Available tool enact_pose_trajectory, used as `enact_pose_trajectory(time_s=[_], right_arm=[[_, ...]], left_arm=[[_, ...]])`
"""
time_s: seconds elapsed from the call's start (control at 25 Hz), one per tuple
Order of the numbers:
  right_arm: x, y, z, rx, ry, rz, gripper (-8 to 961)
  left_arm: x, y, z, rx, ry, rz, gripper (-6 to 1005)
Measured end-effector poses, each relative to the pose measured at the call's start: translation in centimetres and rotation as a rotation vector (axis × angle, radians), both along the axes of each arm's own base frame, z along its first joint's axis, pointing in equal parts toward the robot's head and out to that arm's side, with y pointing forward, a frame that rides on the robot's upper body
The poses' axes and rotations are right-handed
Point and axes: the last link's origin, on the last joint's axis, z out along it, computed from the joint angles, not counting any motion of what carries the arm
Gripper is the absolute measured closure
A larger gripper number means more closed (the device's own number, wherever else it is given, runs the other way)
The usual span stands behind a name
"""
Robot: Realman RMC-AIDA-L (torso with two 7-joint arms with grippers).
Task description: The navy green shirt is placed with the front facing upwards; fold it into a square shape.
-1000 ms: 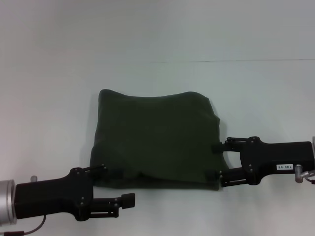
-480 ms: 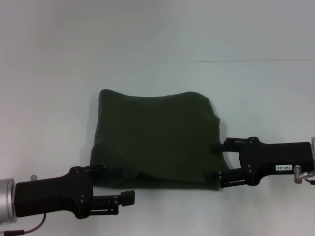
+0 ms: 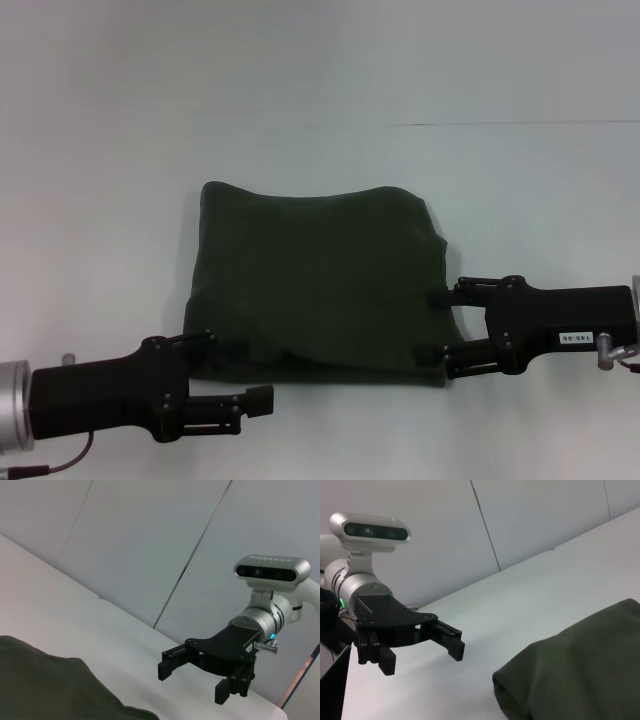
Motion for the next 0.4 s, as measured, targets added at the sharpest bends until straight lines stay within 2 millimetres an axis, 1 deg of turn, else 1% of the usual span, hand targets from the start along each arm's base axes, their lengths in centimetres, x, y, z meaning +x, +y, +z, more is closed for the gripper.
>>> enact_pose_trajectory(time_s=[0.4], right_arm=[[-0.08, -0.02, -0.22, -0.009, -0.001, 0.002, 27]], left_arm=[[0.08, 0.07, -0.01, 0.001, 0.0, -0.005, 92]])
